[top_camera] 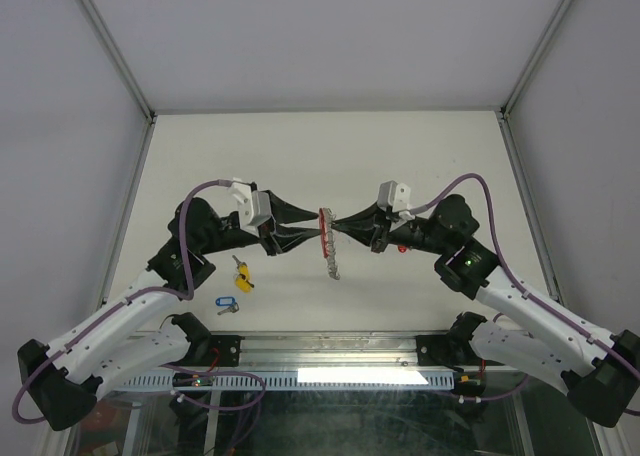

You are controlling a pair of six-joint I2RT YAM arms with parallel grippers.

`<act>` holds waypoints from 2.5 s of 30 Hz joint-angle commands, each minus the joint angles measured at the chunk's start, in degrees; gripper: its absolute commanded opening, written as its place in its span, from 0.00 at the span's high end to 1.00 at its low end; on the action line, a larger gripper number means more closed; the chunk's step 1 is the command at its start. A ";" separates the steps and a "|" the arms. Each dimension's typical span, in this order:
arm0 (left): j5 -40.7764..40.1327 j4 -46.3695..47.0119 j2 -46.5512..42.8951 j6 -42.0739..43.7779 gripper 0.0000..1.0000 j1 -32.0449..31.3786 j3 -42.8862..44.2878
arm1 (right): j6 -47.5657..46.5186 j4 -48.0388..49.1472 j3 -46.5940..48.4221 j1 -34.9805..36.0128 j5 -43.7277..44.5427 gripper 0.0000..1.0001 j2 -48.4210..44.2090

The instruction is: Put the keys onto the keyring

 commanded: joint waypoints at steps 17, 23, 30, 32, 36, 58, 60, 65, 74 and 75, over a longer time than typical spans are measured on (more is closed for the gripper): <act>4.51 2.70 3.09 -0.32 0.67 -2.63 1.66 | 2.22 8.13 0.79 -0.19 -4.27 1.00 -1.67; 4.06 1.82 3.99 0.27 0.68 -3.01 2.19 | 2.54 8.22 0.99 -0.19 -4.98 1.00 -1.23; 3.67 1.79 4.16 0.69 0.74 -3.22 2.73 | 2.72 7.42 1.27 -0.19 -4.62 1.00 -0.13; 3.67 1.92 4.25 0.71 0.74 -3.24 2.94 | 2.80 7.04 1.45 -0.20 -5.01 1.00 0.21; 3.74 1.96 4.56 0.69 0.75 -3.31 3.00 | 2.81 6.90 1.56 -0.14 -5.29 1.00 0.57; 4.20 -0.73 3.31 8.64 1.00 -3.66 2.83 | 2.24 4.95 2.04 -0.19 -7.87 1.00 0.54; 4.81 -1.62 3.91 10.18 1.00 -3.68 3.45 | 2.28 5.01 2.09 -0.19 -8.20 1.00 0.80; 5.47 -3.94 4.57 14.18 1.00 -3.71 4.39 | 1.75 4.06 2.19 -0.19 -8.45 0.94 0.50; 4.99 -6.04 4.93 18.84 1.00 -3.69 4.41 | -2.81 -1.67 2.22 -0.19 -6.08 0.75 -2.01; 4.94 -6.04 4.96 18.98 1.00 -3.66 4.34 | -3.54 -2.31 2.18 -0.20 -5.62 0.75 -2.45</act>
